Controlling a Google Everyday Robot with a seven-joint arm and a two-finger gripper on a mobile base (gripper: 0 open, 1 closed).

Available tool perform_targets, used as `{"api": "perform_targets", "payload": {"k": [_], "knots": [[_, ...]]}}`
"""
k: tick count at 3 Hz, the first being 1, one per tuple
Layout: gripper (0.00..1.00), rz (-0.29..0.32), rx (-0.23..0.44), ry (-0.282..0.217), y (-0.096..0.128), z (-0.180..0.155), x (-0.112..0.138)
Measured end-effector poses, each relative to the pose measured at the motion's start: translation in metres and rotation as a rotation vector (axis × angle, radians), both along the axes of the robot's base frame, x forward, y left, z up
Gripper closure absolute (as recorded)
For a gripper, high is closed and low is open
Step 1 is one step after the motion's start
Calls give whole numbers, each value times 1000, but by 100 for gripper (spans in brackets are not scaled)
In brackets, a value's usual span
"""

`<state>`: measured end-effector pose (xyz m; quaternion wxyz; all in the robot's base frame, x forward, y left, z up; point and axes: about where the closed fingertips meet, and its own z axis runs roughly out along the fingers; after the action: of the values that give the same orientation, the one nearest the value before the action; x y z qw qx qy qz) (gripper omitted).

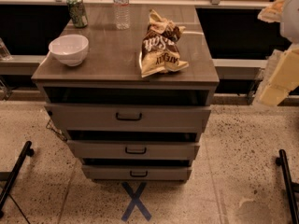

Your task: Open middle drawer

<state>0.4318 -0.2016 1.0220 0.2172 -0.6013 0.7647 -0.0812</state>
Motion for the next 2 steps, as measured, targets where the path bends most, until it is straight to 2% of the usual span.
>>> {"api": "perform_targets", "payload": {"k": [1,2], "knots": [[0,4,-2,-4,2,2,0],[0,46,-53,-42,13,-15,6]]}}
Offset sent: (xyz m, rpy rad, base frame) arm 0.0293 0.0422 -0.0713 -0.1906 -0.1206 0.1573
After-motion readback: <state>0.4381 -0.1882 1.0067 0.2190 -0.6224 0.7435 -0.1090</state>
